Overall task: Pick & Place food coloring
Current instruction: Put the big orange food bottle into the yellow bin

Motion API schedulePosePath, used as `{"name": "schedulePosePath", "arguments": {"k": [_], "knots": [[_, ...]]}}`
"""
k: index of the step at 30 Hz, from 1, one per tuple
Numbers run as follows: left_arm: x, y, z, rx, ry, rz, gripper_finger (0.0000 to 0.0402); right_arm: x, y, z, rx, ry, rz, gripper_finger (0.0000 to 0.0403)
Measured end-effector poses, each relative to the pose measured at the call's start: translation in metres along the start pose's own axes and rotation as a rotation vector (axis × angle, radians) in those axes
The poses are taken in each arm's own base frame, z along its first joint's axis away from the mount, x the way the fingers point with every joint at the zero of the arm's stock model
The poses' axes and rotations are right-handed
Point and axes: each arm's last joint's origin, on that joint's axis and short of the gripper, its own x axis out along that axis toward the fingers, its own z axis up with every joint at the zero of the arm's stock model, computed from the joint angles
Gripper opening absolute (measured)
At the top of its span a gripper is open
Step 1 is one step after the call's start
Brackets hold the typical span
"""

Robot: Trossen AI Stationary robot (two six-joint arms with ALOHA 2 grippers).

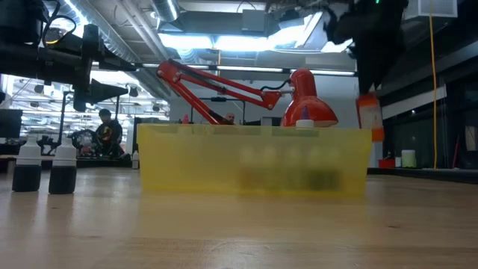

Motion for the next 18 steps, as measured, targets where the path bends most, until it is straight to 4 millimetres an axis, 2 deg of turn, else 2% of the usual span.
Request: {"name": "schedulePosePath", "arguments": {"k": [6, 13, 18], "knots": [[0.000, 0.000, 0.000, 0.000, 0.000, 0.000, 0.0312, -0.030, 0.003, -0.001, -0.076, 0.042, -0.001, 0.0121], [0.000, 0.000, 0.000, 0.000, 0.000, 0.000, 0.0311, -0.069, 0.007, 0.004, -0.166, 0.077, 0.081, 0.0119], [0.000, 0.000, 0.000, 0.000, 0.000, 0.000, 0.0313, -0.090, 0.022, 0.013, -0.273, 0.094, 0.185, 0.0120]]}}
